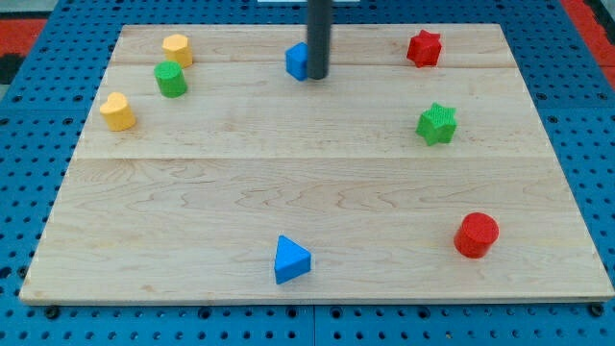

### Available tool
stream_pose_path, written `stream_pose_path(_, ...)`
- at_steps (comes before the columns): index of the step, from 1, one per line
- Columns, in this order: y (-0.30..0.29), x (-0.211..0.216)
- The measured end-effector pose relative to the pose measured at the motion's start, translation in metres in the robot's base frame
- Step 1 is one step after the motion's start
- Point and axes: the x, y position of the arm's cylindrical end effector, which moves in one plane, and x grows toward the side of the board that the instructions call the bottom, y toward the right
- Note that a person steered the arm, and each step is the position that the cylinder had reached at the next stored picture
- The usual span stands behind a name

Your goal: Place the stars and the yellow heart in a vertical line

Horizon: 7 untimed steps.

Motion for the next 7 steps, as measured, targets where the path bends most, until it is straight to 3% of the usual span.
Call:
stream_pose_path(1,0.014,-0.009)
stream_pose_path(2,0.075,-0.067)
stream_pose_path(3,0.177,-0.076)
stream_pose_path(4,0.221,-0.058)
stream_pose_path(7,0.112,0.077)
